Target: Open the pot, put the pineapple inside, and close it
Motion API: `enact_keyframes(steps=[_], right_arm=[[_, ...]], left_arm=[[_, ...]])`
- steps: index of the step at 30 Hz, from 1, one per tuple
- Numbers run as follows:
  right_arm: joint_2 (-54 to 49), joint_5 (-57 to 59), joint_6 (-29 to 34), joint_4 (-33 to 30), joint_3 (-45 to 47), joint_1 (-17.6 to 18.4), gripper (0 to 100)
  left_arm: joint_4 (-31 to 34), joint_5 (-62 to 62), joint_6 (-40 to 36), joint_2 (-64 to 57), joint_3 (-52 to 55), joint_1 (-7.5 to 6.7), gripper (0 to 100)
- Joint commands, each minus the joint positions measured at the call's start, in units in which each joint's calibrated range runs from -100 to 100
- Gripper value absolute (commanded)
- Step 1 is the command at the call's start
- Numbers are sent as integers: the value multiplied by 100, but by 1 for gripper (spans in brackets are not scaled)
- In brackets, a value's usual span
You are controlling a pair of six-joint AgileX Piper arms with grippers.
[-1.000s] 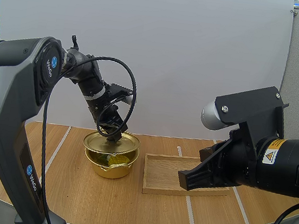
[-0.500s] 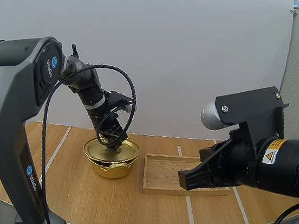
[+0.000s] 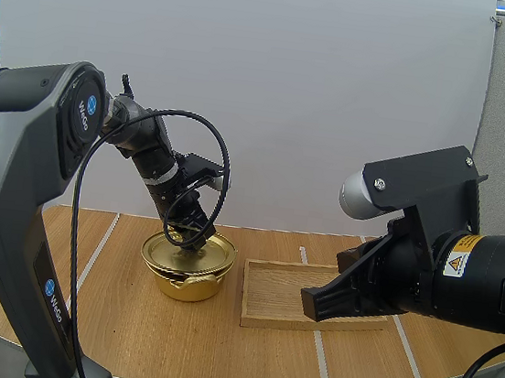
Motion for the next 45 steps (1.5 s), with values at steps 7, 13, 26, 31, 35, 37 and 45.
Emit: enact_keyframes(steps=[7, 13, 26, 31, 35, 37, 45], right_arm=[[-49, 0, -31, -18, 26, -24, 0], [-49, 0, -31, -18, 26, -24, 0], [-49, 0, -31, 6, 26, -23, 0], [-49, 0, -31, 6, 26, -23, 0], [-49, 0, -31, 6, 26, -23, 0], [-49, 0, -31, 6, 26, -23, 0], [-49, 0, -31, 6, 26, -23, 0]], left_arm=[[29, -307, 18, 308, 9, -8, 0], [29, -127, 18, 308, 9, -8, 0], [29, 319, 18, 279, 9, -8, 69], [29, 459, 18, 148, 9, -8, 92], [29, 494, 18, 31, 9, -8, 92], [29, 494, 18, -76, 9, -8, 92], [29, 461, 18, -559, -21, -8, 92]])
